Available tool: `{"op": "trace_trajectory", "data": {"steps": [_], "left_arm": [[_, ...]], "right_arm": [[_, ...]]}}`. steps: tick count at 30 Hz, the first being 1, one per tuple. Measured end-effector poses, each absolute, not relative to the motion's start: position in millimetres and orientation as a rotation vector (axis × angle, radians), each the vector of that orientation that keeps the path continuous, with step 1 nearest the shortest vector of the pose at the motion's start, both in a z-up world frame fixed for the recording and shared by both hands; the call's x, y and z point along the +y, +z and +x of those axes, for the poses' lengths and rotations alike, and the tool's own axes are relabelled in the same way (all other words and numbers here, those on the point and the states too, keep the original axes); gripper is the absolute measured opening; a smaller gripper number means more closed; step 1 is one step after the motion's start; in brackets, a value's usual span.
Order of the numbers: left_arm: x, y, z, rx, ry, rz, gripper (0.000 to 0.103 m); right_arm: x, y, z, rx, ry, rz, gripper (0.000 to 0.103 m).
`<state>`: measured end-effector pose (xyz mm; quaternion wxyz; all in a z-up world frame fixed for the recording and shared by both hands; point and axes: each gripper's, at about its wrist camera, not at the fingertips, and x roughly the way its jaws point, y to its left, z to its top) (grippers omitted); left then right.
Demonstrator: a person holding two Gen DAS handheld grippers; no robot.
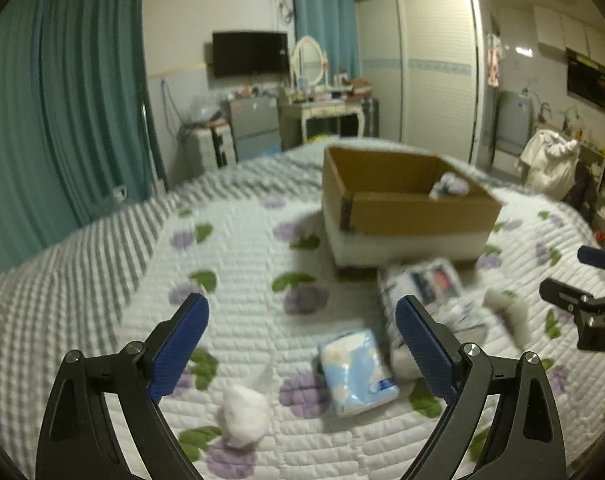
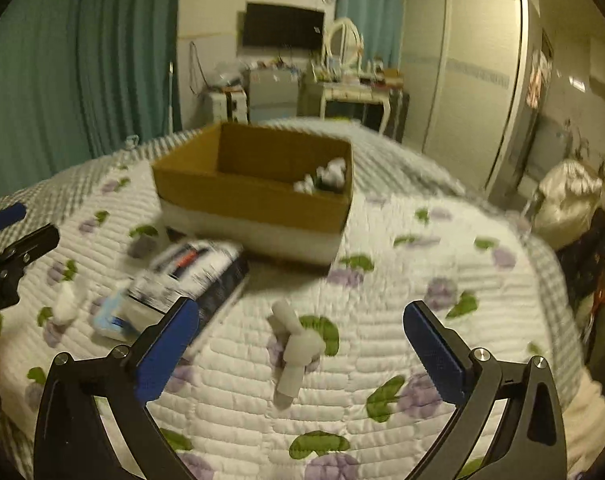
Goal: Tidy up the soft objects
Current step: 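Move both tools back toward the remaining items on the quilt, then grasp the white plastic toy with the right tool while the left grasps the blue tissue pack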
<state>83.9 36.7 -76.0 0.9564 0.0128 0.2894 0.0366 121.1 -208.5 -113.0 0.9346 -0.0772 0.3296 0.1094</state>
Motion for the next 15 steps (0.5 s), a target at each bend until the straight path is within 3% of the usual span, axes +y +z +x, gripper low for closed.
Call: {"op": "trace_trajectory", "data": {"steps": [2, 7, 9, 11, 14, 15], "left_arm": [[41, -91, 90, 0.619, 0.074, 0.014, 0.095], [50, -131, 95, 0.726, 0.055, -0.045, 0.094], [48, -140, 95, 0.751, 0.041, -0.044, 0.087], [41, -145, 96, 0.761, 0.031, -0.020, 0.086], [33, -148, 99, 0.765, 0.003, -0.019, 0.082], [32, -149, 100, 0.766, -0.007, -0.026, 0.078]], "right_arm": [[-210, -128, 132, 0.709, 0.207, -0.151, 0.101], [-207, -162, 152, 0.780, 0.204, -0.158, 0.080], [-207, -172, 156, 0.804, 0.216, -0.143, 0.075], [-206, -181, 159, 0.824, 0.227, -0.141, 0.068], [-206, -190, 162, 0.843, 0.233, -0.145, 0.056], [-205, -191, 162, 0.843, 0.237, -0.139, 0.046]]}}
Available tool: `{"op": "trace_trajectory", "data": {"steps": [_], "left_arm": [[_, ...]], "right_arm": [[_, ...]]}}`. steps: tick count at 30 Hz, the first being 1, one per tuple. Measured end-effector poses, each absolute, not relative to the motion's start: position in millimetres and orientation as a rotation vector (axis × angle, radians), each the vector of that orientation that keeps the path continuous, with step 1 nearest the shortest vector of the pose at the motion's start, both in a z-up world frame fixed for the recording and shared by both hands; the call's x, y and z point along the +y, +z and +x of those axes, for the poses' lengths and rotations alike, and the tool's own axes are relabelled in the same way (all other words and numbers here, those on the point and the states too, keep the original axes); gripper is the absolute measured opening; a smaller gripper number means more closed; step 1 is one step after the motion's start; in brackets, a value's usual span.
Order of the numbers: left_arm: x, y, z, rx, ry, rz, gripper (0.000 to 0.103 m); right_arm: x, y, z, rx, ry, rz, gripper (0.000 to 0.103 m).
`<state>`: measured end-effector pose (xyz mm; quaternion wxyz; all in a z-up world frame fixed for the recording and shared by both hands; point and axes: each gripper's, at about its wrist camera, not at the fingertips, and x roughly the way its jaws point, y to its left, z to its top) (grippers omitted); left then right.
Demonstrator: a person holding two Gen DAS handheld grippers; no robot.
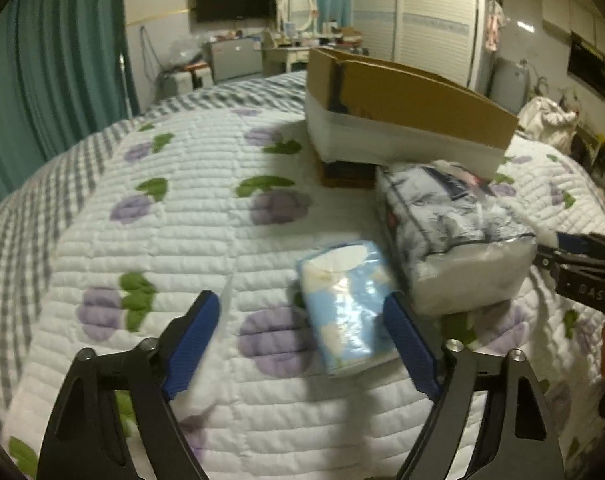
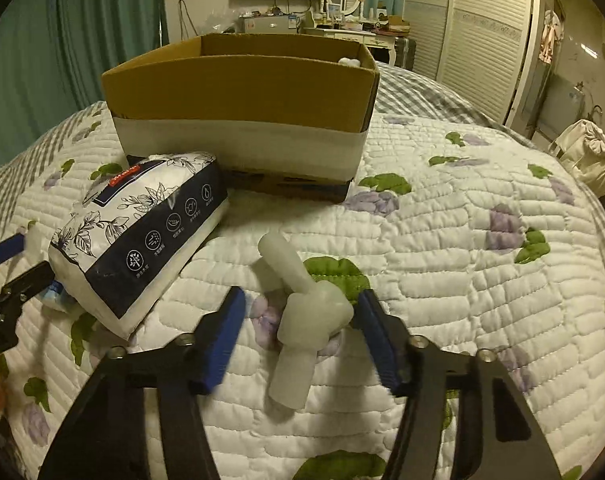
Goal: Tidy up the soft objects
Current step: 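Grasp the white plastic toy with the right tool while the left grasps the blue tissue pack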
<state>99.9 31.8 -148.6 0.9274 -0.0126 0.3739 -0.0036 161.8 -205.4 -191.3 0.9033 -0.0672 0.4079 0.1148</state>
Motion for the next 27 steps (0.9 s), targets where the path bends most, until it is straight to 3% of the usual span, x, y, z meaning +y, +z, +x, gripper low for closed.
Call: {"op": "trace_trajectory", "data": {"steps": [1, 3, 11, 14, 15, 19, 27], "left_arm": [[29, -148, 99, 0.770, -0.024, -0.032, 0.078], [24, -148, 100, 0.770, -0.043, -0.029, 0.078], [14, -155, 102, 0.807, -0.118, -0.031, 0.063], [14, -163, 111, 0.836, -0.156, -0.062, 0.063], [14, -166, 114, 0.845, -0.164, -0.074, 0.060], [9, -165, 109, 0.837, -0.212, -0.082, 0.024], [7, -146, 81, 0.805, -0.183, -0.057, 0.019]], "right_arm": [[-205, -190, 161, 0.842, 0.234, -0.138, 0.038], [-207, -189, 161, 0.837, 0.221, -0.146, 0.031], [-211, -185, 157, 0.829, 0.226, -0.100, 0.029], [-211, -184, 155, 0.831, 0.230, -0.094, 0.029], [-210, -184, 154, 0.833, 0.232, -0.092, 0.029], [-210, -182, 149, 0.828, 0.238, -0.092, 0.029], [-215, -165, 125, 0.798, 0.254, -0.071, 0.029]]}}
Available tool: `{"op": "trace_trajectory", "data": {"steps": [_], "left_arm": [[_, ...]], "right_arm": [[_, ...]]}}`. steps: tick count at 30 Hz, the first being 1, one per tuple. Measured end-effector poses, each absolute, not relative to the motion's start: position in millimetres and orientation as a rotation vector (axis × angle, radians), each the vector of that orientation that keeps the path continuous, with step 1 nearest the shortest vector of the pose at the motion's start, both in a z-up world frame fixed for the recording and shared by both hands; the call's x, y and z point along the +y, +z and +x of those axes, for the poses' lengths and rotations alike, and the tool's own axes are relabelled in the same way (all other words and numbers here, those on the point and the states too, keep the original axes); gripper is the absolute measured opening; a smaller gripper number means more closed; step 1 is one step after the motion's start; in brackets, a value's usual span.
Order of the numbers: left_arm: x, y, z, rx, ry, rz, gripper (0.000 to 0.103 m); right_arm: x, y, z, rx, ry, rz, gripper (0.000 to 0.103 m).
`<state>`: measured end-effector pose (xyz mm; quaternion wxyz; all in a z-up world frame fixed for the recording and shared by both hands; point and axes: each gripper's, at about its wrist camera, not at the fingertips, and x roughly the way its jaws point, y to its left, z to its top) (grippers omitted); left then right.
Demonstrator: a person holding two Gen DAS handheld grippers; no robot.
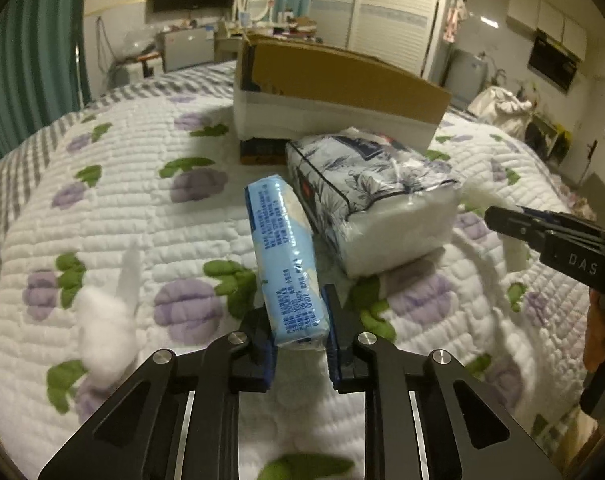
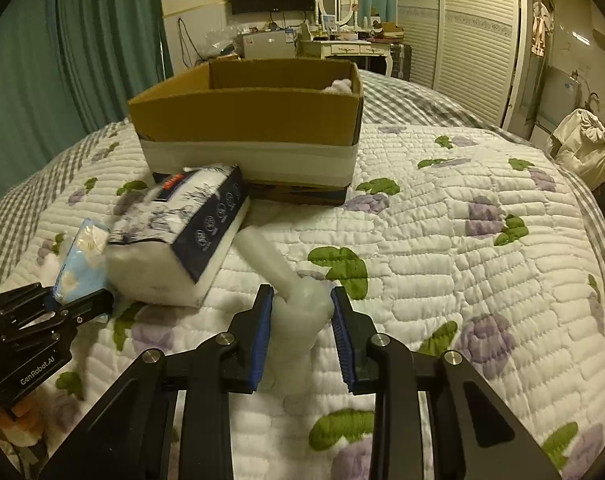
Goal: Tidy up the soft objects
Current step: 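Grasp the white plastic toy with the right tool while the left grasps the blue tissue pack, then lower both held items into the box and open both tools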
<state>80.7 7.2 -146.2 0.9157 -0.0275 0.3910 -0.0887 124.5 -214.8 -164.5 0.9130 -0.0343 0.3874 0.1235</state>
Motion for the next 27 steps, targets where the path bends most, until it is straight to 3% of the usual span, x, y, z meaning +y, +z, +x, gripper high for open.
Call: {"op": "trace_trajectory", "data": {"steps": [9, 16, 27], "left_arm": [[3, -101, 50, 0.747, -0.149, -0.032, 0.018], [-3, -34, 48, 0.627, -0.151, 0.003, 0.018], [-7, 30, 115, 0.505, -0.132, 0.049, 0.018]], "right_arm": [[-218, -124, 85, 0.731, 0.306, -0.053, 0.029], [-213, -60, 69, 0.617, 0.382, -0.075, 0.029], [-189, 27, 139, 0.492, 0.408, -0.172, 0.029]]}}
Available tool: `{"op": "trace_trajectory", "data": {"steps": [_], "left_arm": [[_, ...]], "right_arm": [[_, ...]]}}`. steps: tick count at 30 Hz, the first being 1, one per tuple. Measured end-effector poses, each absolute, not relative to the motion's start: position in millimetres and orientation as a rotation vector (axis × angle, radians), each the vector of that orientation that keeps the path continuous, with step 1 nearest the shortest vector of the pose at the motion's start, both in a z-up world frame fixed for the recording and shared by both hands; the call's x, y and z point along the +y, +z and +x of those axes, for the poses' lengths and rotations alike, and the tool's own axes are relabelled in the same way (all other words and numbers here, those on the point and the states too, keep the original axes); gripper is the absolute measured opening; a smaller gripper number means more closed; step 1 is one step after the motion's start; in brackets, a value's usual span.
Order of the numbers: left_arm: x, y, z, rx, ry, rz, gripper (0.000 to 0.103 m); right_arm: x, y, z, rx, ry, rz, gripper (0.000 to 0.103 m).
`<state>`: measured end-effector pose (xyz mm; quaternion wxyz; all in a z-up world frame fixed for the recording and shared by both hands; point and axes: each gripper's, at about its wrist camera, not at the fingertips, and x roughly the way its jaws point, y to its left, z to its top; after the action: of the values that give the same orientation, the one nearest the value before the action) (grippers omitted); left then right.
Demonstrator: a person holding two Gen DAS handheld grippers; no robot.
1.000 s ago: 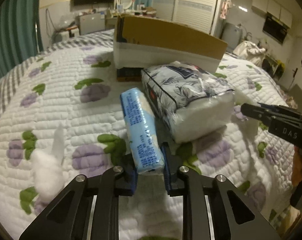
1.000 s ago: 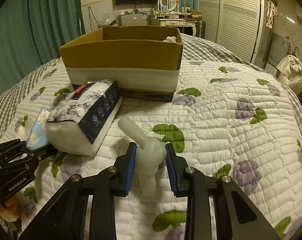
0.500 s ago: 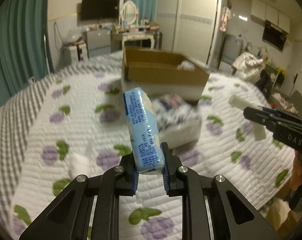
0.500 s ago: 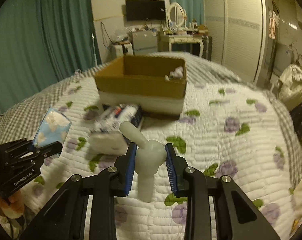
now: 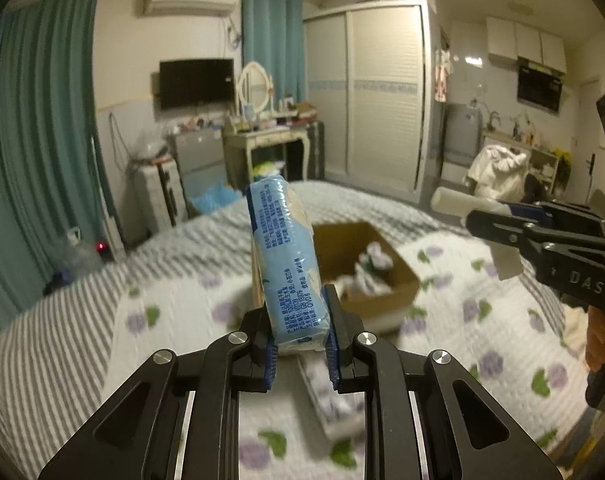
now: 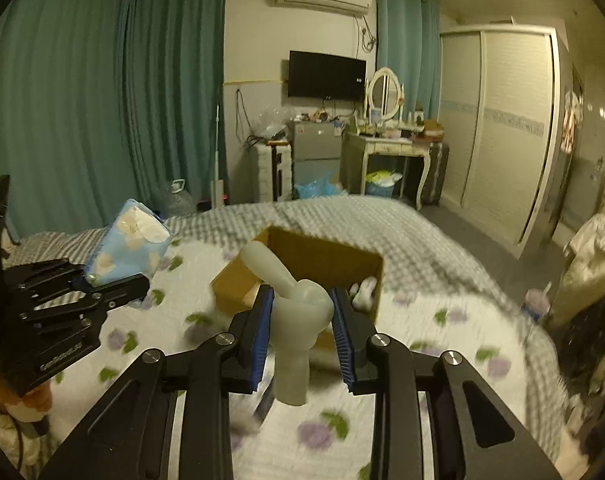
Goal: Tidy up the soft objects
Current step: 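Lower both held items into the box and open both tools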
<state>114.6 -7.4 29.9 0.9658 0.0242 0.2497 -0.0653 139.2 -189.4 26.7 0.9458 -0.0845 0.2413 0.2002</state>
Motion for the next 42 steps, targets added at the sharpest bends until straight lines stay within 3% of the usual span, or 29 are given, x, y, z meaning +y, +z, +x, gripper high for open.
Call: {"op": "trace_trajectory", "data": {"steps": [8, 17, 26, 32, 33, 34, 35, 37, 42], "left_arm": [[-25, 18, 195, 0.516, -0.121, 0.077, 0.018], [-39, -31, 268, 0.597, -0.112, 0.107, 0.018], [-45, -62, 303, 0.662, -0.102, 0.122, 0.018], [-46, -61, 300, 0.670, -0.100, 0.087, 0.023], [-48, -58, 298, 0.674, -0.093, 0.099, 0.025], [-49, -56, 298, 0.675, -0.091, 0.105, 0.037], [-51, -49, 292, 0.666, -0.080, 0.119, 0.046], [-48, -37, 284, 0.634, -0.052, 0.120, 0.073], [-38, 24, 238, 0.542, -0.029, 0.067, 0.077]], "right_arm": [[-180, 29, 220, 0.490, 0.373, -0.203, 0.029], [-176, -14, 304, 0.549, 0.364, -0.167, 0.029], [-173, -61, 355, 0.603, 0.336, -0.181, 0.029], [-187, -66, 358, 0.626, 0.330, -0.148, 0.034], [-189, -63, 357, 0.629, 0.333, -0.139, 0.044], [-191, -58, 354, 0.626, 0.330, -0.136, 0.060], [-192, -54, 350, 0.621, 0.324, -0.136, 0.065], [-197, -38, 338, 0.593, 0.305, -0.133, 0.067], [-205, 17, 286, 0.520, 0.282, -0.135, 0.075]]}}
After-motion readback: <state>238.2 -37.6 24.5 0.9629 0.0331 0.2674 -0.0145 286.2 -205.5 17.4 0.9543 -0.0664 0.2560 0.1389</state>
